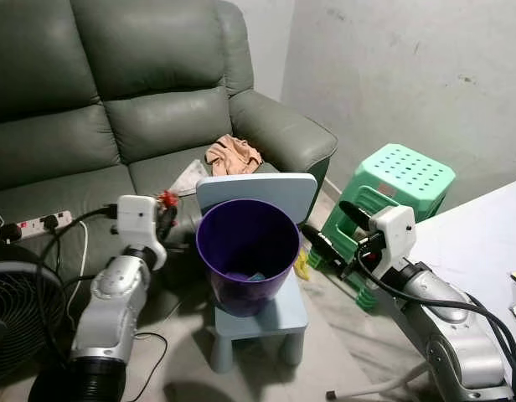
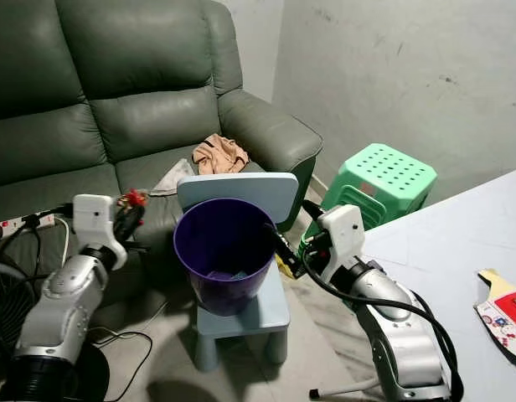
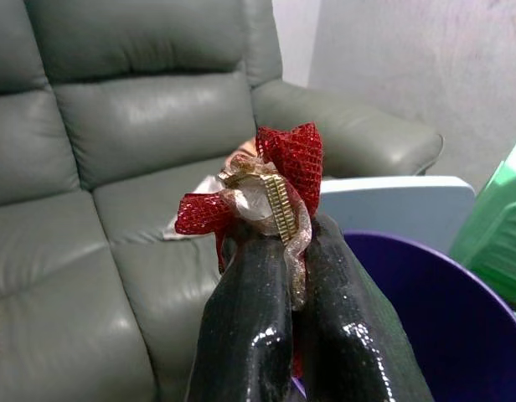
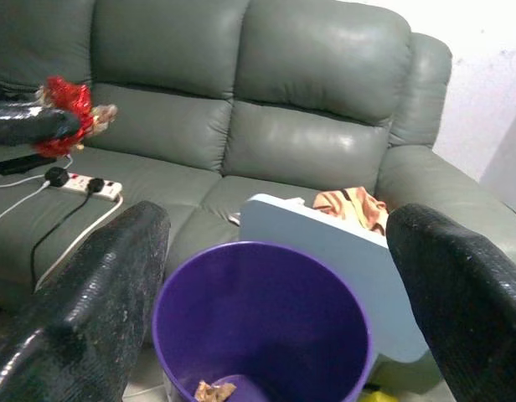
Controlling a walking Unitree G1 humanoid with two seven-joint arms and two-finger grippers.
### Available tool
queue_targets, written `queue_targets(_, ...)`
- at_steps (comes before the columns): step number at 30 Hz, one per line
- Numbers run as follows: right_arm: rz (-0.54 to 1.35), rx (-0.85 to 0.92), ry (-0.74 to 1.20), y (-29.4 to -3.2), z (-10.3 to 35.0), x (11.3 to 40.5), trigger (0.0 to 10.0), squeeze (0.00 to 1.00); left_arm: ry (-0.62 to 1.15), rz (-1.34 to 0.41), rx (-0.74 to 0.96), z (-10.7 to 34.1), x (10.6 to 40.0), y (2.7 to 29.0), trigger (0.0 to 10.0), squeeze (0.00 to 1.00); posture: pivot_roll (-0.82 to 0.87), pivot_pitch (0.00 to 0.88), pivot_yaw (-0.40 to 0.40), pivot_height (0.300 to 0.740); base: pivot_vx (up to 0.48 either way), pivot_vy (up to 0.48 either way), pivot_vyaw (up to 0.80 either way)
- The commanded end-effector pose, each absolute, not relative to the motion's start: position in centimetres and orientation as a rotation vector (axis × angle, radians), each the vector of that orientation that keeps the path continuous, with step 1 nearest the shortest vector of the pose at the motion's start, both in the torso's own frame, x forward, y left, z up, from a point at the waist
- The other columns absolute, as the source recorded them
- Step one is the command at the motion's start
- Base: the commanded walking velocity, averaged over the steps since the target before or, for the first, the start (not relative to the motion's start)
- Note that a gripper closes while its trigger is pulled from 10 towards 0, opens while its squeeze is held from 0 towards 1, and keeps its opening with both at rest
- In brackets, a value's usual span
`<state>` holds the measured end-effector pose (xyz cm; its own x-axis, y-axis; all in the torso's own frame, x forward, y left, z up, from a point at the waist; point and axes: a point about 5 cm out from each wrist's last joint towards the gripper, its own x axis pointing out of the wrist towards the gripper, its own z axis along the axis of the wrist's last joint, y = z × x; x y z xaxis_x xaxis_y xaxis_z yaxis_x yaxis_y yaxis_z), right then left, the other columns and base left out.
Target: Picking trash to rubbish bin
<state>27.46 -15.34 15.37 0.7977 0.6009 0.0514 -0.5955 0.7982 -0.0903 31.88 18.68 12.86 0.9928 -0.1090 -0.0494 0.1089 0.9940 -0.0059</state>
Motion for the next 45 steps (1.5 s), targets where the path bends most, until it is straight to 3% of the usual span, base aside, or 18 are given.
queue_targets(1, 0.651, -0.083, -0.079, -15.5, 15.7, 27.3, 10.0, 0.0, 0.036, -0.125, 0.004, 13.1, 32.1, 18.4, 10.0, 0.0, 0.0, 0.0, -0.09, 0.74, 0.0, 0.0, 0.0)
queue_targets(13, 0.482, 0.09, -0.119, -16.3, 15.9, 28.3, 10.0, 0.0, -0.04, -0.138, -0.053, 14.2, 31.3, 17.0, 10.0, 0.0, 0.01, 0.0, -0.09, 0.74, 0.0, 0.0, 0.0)
queue_targets(25, 0.484, 0.128, -0.129, -15.3, 15.8, 28.8, 10.0, 0.0, -0.058, -0.135, -0.092, 14.7, 31.3, 16.4, 10.0, 0.0, 0.03, 0.0, -0.099, 0.74, 0.0, 0.0, 0.0)
queue_targets(45, 0.501, 0.13, -0.137, -15.3, 16.0, 29.0, 10.0, 0.0, -0.079, -0.126, -0.106, 15.1, 31.3, 16.4, 10.0, 0.0, 0.04, 0.0, -0.102, 0.74, 0.319, 0.0, 0.0)
